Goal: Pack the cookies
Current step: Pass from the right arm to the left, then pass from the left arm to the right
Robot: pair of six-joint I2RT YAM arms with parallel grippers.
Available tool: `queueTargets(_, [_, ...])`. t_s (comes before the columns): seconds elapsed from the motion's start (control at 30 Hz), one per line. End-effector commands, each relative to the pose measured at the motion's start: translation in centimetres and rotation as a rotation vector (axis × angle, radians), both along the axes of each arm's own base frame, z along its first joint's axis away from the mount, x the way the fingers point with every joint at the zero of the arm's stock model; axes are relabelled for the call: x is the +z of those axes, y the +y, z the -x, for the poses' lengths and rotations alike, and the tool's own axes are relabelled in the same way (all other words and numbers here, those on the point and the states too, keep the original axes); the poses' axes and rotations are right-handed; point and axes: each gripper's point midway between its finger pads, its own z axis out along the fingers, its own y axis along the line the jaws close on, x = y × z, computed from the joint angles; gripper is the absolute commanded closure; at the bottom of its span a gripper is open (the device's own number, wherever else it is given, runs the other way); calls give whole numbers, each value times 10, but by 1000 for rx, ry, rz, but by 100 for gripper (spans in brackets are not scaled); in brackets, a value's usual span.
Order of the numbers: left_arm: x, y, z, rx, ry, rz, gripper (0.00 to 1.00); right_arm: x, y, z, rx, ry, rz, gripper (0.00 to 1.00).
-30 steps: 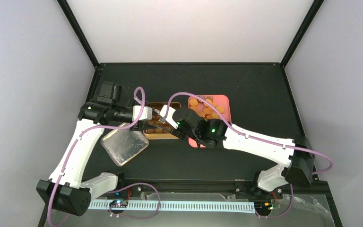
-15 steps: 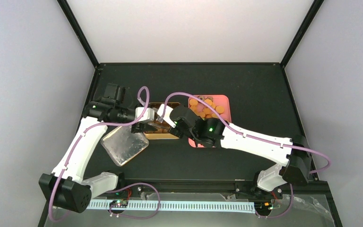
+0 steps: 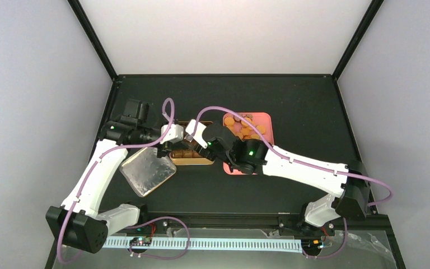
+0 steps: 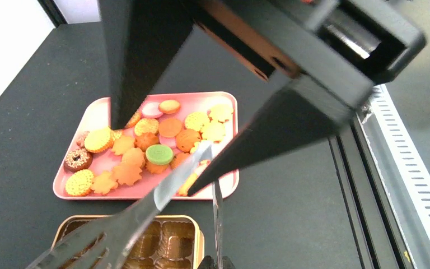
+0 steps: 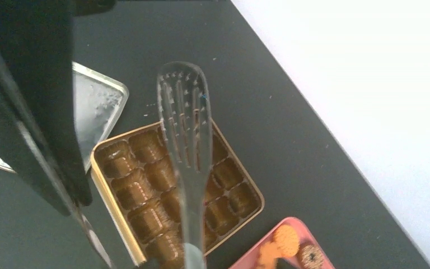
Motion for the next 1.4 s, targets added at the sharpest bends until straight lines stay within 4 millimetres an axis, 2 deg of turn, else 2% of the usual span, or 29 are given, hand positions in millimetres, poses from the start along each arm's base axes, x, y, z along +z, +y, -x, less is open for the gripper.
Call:
queueTargets(0.0, [42, -8, -7, 31, -4, 121, 99, 68, -8, -12, -28, -22, -217, 33])
queueTargets(0.07, [51, -10, -10, 56, 48, 162, 99, 94, -20, -21, -24, 29, -341, 21])
queueTargets(0.1, [57, -12, -11, 70, 81, 187, 99, 106, -31, -30, -37, 49, -405, 14])
queueTargets(0.17, [70, -14, -16, 105, 134, 237, 99, 128, -50, -36, -31, 88, -529, 3])
queueTargets(0.27, [93, -16, -26, 163, 182, 314, 99, 151, -80, -39, -36, 124, -692, 0])
queueTargets(0.4, [127, -14, -45, 250, 233, 431, 99, 158, -118, -38, -42, 211, -906, 0])
queueTargets(0.53, [160, -10, -64, 329, 269, 545, 99, 140, -139, -35, -71, 322, -1044, 0])
queueTargets(0.63, [181, -8, -73, 354, 299, 605, 99, 127, -145, -29, -77, 391, -1139, 0])
queueTargets(0.77, [208, -6, -76, 356, 339, 678, 99, 121, -146, -19, -26, 486, -1292, 0])
queueTargets(0.87, [220, -4, -74, 348, 364, 734, 99, 121, -141, -19, 31, 550, -1397, 0])
queueTargets(0.97, [227, -4, -71, 333, 393, 774, 99, 136, -137, -25, 84, 552, -1473, 0])
queueTargets(1.13, [228, -3, -69, 331, 410, 798, 99, 175, -126, -34, 221, 535, -1571, 0])
queueTargets(1.37, [227, -1, -73, 348, 446, 817, 98, 202, -109, -49, 309, 517, -1623, 3])
